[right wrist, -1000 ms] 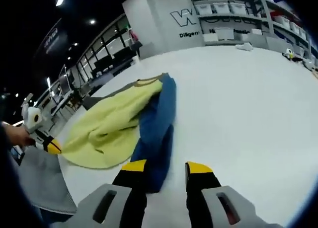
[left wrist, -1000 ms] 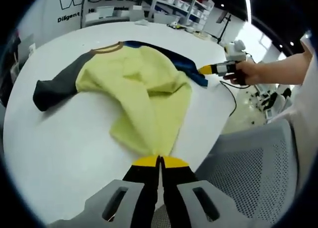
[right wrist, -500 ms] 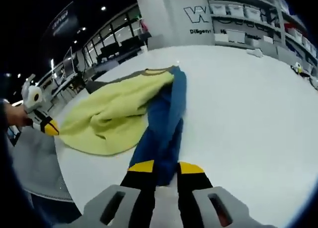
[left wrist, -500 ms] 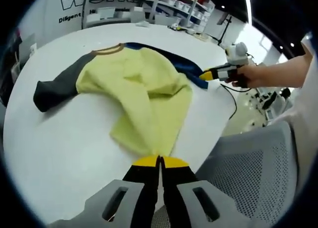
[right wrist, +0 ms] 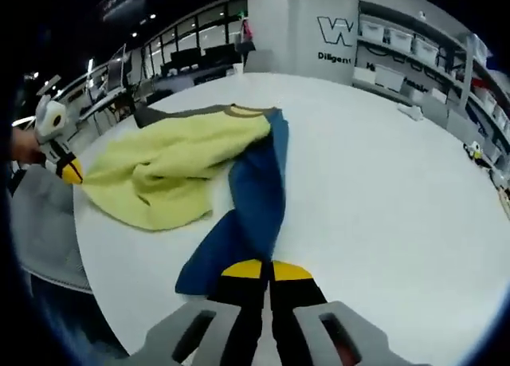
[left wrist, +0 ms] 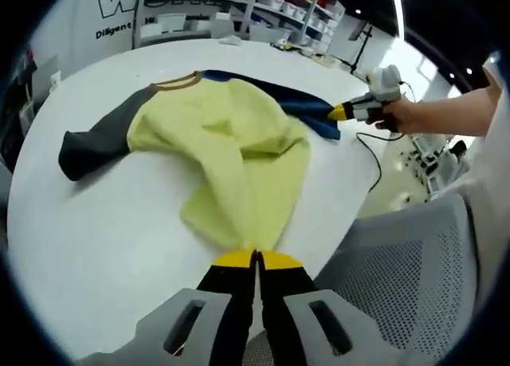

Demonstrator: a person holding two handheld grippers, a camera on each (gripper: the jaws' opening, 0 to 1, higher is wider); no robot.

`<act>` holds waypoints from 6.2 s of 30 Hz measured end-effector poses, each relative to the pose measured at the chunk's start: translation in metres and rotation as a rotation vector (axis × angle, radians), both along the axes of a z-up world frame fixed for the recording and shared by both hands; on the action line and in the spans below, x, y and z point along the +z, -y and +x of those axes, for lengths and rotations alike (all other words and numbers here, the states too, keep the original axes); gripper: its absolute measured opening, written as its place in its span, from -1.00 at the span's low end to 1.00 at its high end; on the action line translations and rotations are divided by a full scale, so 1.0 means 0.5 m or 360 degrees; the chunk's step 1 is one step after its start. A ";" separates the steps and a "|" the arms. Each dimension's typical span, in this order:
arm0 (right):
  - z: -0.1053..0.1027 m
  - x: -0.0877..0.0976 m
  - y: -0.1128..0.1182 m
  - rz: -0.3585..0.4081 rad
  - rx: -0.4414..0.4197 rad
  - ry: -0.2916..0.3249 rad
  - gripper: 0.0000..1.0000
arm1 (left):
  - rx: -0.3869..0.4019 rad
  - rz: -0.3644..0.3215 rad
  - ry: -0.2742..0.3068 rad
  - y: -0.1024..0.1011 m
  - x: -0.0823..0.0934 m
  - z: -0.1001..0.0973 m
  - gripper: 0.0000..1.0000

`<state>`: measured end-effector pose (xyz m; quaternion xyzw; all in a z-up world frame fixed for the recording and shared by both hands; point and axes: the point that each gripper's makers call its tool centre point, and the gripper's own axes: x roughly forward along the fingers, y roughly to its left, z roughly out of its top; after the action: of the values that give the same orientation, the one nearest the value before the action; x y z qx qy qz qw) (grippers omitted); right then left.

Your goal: Fold the garment on the visible template until the final outline fits inside the template.

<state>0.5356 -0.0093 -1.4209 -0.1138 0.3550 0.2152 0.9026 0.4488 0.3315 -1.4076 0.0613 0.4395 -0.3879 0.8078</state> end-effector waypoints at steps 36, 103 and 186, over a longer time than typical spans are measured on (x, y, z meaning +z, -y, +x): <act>0.128 0.044 0.261 -0.0438 0.0150 -0.0137 -0.73 | -0.0004 0.0037 -0.0023 -0.002 0.006 0.002 -1.00; 0.019 0.005 0.369 -0.0829 0.0719 -0.0339 -1.00 | -0.0034 0.0098 -0.0054 0.009 0.002 -0.008 -1.00; 0.025 -0.006 0.370 0.0249 -0.1026 -0.0153 -1.00 | -0.0007 0.0055 -0.0059 0.024 -0.001 -0.014 -1.00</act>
<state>0.5483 -0.1945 -1.4239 0.0844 0.3973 -0.0498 0.9124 0.4416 0.3193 -1.4081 0.0689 0.4610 -0.3831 0.7975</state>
